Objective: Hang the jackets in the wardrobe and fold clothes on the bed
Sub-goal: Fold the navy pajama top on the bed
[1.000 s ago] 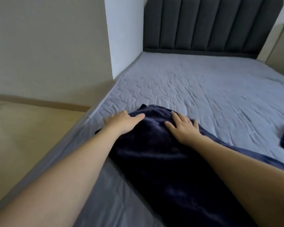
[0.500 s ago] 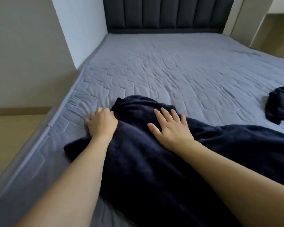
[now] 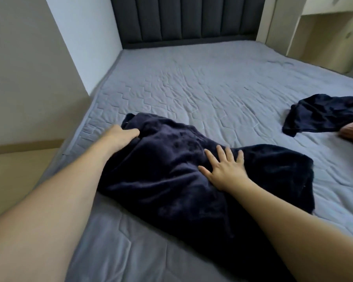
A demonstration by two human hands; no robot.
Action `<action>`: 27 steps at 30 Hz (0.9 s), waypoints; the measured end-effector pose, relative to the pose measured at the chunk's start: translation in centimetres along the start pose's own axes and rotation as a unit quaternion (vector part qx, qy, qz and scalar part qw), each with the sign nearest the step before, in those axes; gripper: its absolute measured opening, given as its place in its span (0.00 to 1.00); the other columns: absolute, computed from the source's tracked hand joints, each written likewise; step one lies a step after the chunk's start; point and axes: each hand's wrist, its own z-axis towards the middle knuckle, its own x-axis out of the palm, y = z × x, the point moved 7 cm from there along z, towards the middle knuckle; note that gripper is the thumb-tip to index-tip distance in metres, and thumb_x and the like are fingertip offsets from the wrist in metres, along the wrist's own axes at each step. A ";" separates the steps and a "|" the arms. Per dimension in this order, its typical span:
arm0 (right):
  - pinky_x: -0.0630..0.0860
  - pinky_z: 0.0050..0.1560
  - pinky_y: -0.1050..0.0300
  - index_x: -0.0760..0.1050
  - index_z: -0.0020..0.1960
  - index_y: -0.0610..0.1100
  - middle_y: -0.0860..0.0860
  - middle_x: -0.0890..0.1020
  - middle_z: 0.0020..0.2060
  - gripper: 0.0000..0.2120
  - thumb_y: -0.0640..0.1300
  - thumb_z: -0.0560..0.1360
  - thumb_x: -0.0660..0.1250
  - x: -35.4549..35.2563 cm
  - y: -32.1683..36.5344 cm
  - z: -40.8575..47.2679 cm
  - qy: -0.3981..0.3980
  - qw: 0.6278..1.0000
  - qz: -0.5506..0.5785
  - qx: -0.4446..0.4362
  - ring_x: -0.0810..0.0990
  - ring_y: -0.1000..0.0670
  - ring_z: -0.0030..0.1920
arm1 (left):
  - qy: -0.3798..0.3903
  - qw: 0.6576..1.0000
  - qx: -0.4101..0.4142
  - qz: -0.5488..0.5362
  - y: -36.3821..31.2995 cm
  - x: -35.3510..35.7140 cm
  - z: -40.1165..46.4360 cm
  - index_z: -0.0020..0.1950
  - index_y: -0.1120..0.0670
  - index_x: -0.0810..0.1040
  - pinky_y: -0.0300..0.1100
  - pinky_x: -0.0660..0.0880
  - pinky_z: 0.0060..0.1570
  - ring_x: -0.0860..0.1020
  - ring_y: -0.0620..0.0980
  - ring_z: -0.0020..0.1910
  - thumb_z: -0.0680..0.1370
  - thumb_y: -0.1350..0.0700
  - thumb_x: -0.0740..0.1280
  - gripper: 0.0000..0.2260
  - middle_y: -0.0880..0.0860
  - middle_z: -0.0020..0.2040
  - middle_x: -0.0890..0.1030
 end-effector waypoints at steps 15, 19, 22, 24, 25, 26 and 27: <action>0.61 0.34 0.58 0.65 0.41 0.44 0.46 0.66 0.31 0.21 0.62 0.78 0.52 -3.0 -22.0 -11.5 0.176 0.668 0.677 0.255 0.63 0.50 0.28 | -0.035 0.891 0.299 0.339 -26.4 15.0 -28.5 0.59 0.59 0.68 0.47 0.68 0.43 0.77 0.64 0.55 0.73 0.48 0.66 0.20 0.62 0.57 0.78; 0.72 0.48 0.47 0.73 0.50 0.43 0.44 0.73 0.41 0.39 0.79 0.66 0.55 -3.6 -21.8 -11.7 0.227 0.544 0.792 0.158 0.72 0.44 0.39 | 0.217 0.863 0.236 0.391 -23.4 24.9 -33.2 0.64 0.60 0.66 0.50 0.70 0.53 0.74 0.63 0.60 0.77 0.53 0.62 0.19 0.60 0.66 0.66; 0.71 0.52 0.43 0.74 0.56 0.43 0.43 0.73 0.46 0.43 0.77 0.58 0.66 -3.9 -22.3 -11.8 0.254 0.589 0.759 0.110 0.72 0.42 0.45 | 0.305 0.868 0.226 0.319 -23.1 25.0 -32.4 0.59 0.58 0.72 0.49 0.75 0.49 0.76 0.56 0.51 0.75 0.55 0.62 0.14 0.60 0.63 0.71; 0.76 0.51 0.41 0.77 0.57 0.42 0.43 0.78 0.50 0.42 0.73 0.56 0.71 -3.8 -21.8 -11.4 0.257 0.647 0.708 0.118 0.77 0.40 0.49 | 0.347 0.913 0.172 0.125 -23.3 22.7 -30.4 0.53 0.57 0.76 0.45 0.78 0.43 0.78 0.50 0.41 0.75 0.62 0.59 0.09 0.57 0.51 0.79; 0.78 0.48 0.43 0.77 0.57 0.44 0.44 0.80 0.50 0.39 0.71 0.57 0.72 -3.7 -21.0 -11.1 0.258 0.662 0.694 0.119 0.79 0.41 0.49 | 0.303 0.940 0.152 0.046 -23.4 20.5 -28.5 0.49 0.56 0.78 0.43 0.77 0.40 0.78 0.49 0.38 0.75 0.66 0.56 0.12 0.55 0.46 0.81; 0.80 0.45 0.46 0.78 0.57 0.44 0.45 0.83 0.49 0.36 0.68 0.59 0.74 -3.6 -20.0 -10.7 0.254 0.656 0.700 0.122 0.82 0.44 0.48 | 0.213 0.964 0.156 0.001 -23.3 17.9 -26.1 0.47 0.55 0.78 0.42 0.76 0.40 0.79 0.50 0.39 0.76 0.67 0.55 0.13 0.54 0.43 0.82; 0.81 0.42 0.49 0.77 0.60 0.44 0.46 0.84 0.49 0.34 0.63 0.61 0.77 -3.3 -18.9 -10.1 0.242 0.626 0.729 0.131 0.84 0.45 0.46 | 0.087 0.980 0.178 0.021 -22.6 15.0 -23.7 0.47 0.54 0.78 0.44 0.76 0.44 0.79 0.53 0.43 0.77 0.64 0.56 0.12 0.54 0.46 0.82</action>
